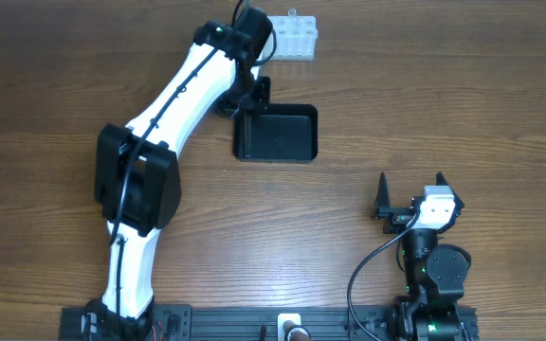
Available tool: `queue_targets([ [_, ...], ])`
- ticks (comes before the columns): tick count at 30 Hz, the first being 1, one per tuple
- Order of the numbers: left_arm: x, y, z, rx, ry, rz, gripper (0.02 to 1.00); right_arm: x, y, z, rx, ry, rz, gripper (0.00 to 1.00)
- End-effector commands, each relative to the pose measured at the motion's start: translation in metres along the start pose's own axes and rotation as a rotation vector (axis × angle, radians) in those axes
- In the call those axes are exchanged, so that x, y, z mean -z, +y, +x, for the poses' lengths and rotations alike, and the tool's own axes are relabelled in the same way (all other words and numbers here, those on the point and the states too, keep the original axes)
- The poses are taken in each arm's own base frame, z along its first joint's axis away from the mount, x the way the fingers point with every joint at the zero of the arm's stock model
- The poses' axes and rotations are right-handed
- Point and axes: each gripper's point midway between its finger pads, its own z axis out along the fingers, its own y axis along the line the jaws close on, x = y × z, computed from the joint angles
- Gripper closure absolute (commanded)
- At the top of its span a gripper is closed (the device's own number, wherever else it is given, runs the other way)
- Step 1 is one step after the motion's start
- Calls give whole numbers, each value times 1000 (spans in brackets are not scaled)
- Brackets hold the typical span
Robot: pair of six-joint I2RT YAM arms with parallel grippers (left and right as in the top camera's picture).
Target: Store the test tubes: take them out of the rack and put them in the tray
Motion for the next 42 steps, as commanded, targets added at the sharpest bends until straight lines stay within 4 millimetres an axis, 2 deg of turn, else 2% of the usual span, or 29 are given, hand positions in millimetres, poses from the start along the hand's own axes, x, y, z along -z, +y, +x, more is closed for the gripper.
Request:
queue_targets([
  [1,-14,-4,-5,14,5,12,980,0,3,1,-7,-4,-14,9],
  [8,-19,-5,-13,16,-16,20,974,0,3,1,-7,-4,-14,7],
  [22,-42,-1,-9,19,27,3,961,0,3,1,-7,-4,-14,9],
  [24,-44,-1,-10,20,24,4,930,0,3,1,-7,-4,-14,7],
  [26,-44,-2,-11,19,19,6,836,0,3,1,-7,-4,-14,7],
  [29,-44,-3,-14,18,6,11,772,0,3,1,-7,-4,-14,9],
  [34,-44,-3,-15,18,2,13,759,0,3,1,-7,-3,-14,9],
  [38,-36,-7,-16,15,-8,30,763,0,3,1,-7,-4,-14,7],
  [42,-6,-16,-29,5,-85,58,761,0,3,1,-7,-4,-14,7],
])
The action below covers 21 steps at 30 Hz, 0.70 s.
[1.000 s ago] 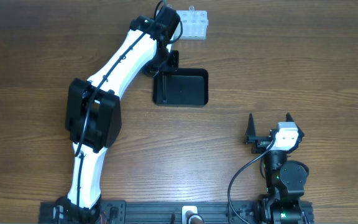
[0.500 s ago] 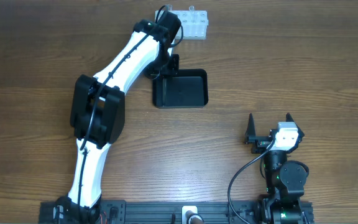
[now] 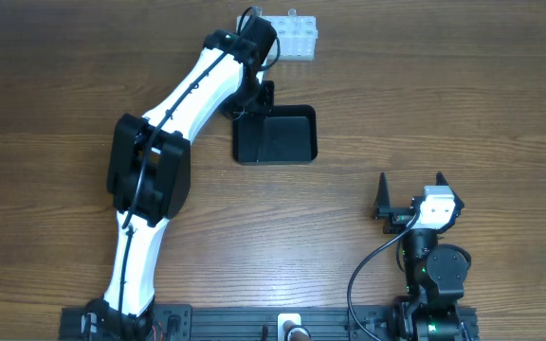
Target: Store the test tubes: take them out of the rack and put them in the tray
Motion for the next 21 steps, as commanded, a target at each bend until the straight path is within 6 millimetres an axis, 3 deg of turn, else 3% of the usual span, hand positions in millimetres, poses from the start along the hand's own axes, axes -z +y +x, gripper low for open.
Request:
queue_targets([
  [1,43,-15,-22,-1,-112,56,757,0,3,1,-7,-3,-14,9],
  [6,91,-21,-63,-4,-302,61,634,0,3,1,-7,-3,-14,7],
  [10,117,-28,-97,-17,-456,80,581,0,3,1,-7,-3,-14,9],
  [17,139,-19,-135,14,-628,73,457,0,3,1,-7,-3,-14,12],
  [21,147,-12,-152,-44,-695,53,448,0,3,1,-7,-3,-14,7],
])
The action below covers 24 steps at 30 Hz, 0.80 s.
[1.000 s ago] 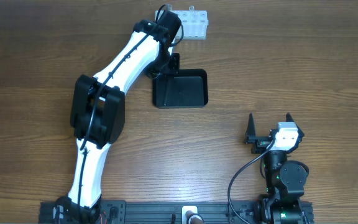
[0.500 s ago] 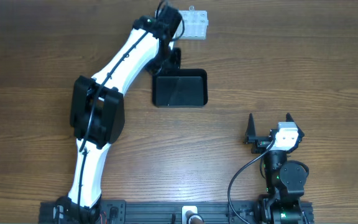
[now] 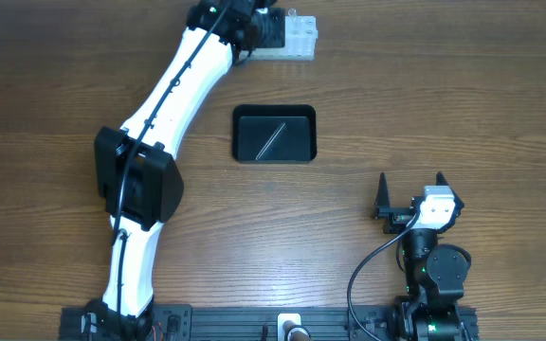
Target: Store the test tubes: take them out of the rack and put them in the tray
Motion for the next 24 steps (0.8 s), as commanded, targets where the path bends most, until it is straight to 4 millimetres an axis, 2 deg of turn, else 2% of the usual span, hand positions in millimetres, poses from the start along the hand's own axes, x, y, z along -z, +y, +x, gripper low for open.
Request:
queue_targets([
  [1,11,16,-33,-77,-105,-33,450,0,3,1,-7,-3,-14,9],
  [7,-1,29,-47,-132,-162,-59,452,0,3,1,-7,-3,-14,9],
  [13,-27,32,-45,-147,-173,-61,452,0,3,1,-7,-3,-14,9],
  [24,-60,32,-45,-145,-220,-48,450,0,3,1,-7,-3,-14,9],
])
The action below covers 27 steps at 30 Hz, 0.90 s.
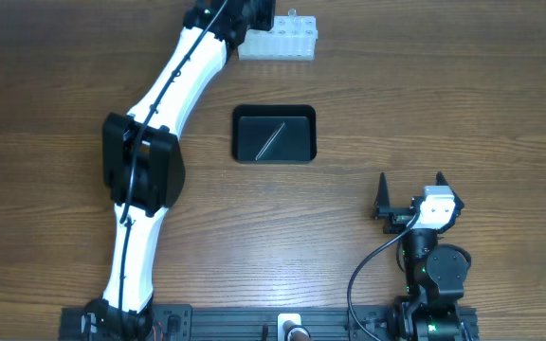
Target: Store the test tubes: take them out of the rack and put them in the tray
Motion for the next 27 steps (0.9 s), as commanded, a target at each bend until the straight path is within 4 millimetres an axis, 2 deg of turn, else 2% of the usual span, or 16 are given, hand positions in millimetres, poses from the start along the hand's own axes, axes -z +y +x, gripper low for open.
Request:
queue_targets([
  [1,-12,4,1,-16,-15,-10,448,0,3,1,-7,-4,-14,9],
  [10,-31,2,13,-12,-17,-8,450,0,3,1,-7,-3,-14,9],
  [20,-35,2,11,-11,-37,-6,430,0,3,1,-7,-4,-14,7],
  [27,-37,4,13,-10,-33,-13,454,0,3,1,-7,-4,-14,9],
])
